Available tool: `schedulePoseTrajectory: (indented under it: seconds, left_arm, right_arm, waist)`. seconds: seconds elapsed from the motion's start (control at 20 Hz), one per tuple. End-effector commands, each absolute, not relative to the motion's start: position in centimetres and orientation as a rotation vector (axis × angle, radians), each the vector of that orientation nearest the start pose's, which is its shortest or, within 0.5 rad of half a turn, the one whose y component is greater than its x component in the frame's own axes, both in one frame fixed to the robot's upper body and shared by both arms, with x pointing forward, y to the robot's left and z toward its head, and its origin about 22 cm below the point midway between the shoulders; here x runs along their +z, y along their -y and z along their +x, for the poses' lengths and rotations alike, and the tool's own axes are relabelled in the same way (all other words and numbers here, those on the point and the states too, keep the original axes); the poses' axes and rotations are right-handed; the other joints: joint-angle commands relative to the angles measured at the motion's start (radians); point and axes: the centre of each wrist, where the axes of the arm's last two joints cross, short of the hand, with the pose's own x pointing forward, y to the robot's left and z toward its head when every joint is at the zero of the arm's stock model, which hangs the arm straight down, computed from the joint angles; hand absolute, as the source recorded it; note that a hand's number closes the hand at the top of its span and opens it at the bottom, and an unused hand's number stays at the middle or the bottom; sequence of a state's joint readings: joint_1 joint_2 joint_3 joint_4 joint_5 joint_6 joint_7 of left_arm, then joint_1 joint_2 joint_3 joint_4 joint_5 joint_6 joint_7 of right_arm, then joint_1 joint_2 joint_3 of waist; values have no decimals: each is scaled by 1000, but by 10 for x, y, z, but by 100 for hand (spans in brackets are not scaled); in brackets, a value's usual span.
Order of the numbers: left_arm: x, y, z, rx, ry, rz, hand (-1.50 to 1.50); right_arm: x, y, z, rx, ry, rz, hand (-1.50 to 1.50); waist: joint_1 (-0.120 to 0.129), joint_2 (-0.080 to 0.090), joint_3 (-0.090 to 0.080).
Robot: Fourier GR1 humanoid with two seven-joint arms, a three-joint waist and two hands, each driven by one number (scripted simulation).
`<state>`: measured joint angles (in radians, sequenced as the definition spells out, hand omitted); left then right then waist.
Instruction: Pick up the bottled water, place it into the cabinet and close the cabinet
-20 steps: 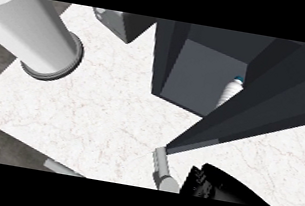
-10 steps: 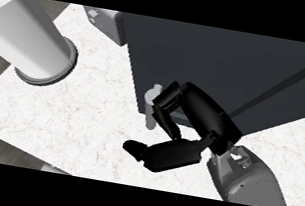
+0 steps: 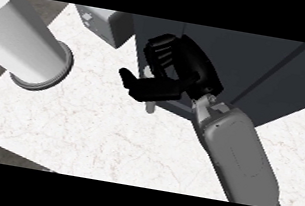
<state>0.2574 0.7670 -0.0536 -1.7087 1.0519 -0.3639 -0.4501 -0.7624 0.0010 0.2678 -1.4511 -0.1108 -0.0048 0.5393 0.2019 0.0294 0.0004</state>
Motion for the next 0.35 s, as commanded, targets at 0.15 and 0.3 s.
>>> schedulePoseTrajectory:
  seconds: [0.15,0.3]
  left_arm:
    - [60,-381,183,121,1868,-552,-150]
    - [62,-384,177,112,1864,-559,-150]
  right_arm:
    - [200,64,372,321,1577,273,-150]
    - [200,55,374,309,1577,255,-150]
  waist:
    - [-12,18,-3]
    - [-4,10,-3]
